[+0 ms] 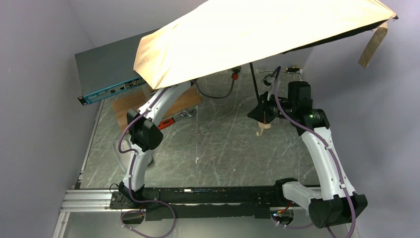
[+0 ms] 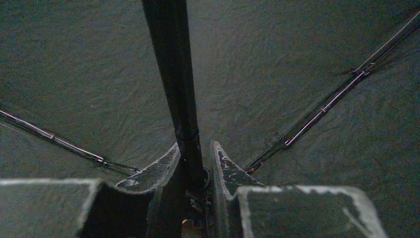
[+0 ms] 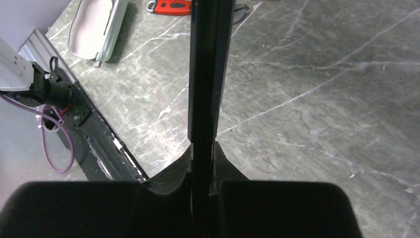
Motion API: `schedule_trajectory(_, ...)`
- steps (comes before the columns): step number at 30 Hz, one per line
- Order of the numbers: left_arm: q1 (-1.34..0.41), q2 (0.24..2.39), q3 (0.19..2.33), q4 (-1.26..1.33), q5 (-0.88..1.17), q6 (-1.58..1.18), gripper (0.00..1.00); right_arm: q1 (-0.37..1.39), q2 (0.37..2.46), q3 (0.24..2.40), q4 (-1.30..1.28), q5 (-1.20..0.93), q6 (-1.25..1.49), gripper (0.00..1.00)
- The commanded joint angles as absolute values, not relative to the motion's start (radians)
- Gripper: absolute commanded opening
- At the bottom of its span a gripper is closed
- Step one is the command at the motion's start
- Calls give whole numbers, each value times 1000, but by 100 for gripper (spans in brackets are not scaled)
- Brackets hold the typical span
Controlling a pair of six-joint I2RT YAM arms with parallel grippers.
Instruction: Open the umbrella
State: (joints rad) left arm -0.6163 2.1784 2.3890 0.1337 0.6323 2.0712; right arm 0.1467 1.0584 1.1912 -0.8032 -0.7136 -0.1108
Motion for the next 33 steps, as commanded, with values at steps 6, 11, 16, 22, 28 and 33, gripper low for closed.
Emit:
schedule_trajectory(6, -339, 2114, 2486, 467, 117, 2110, 31, 260, 1005, 1131, -1106, -829, -389, 0)
schedule_trajectory(11, -309, 2108, 2509, 489, 101, 2103, 35, 297, 1006, 1112, -1102, -766, -420, 0)
schedule_trajectory(16, -276, 2093, 2512, 495, 62, 2097, 36, 334, 1020, 1106, -1121, -712, -475, 0)
schedule_trajectory(22, -230, 2078, 2508, 500, 18, 2087, 35, 366, 1038, 1096, -1155, -663, -536, 0)
schedule_trajectory(28, -213, 2077, 2522, 515, 3, 2057, 35, 377, 1047, 1095, -1153, -660, -532, 0)
schedule_trajectory(33, -187, 2070, 2520, 540, -60, 2032, 36, 391, 1051, 1097, -1160, -666, -541, 0)
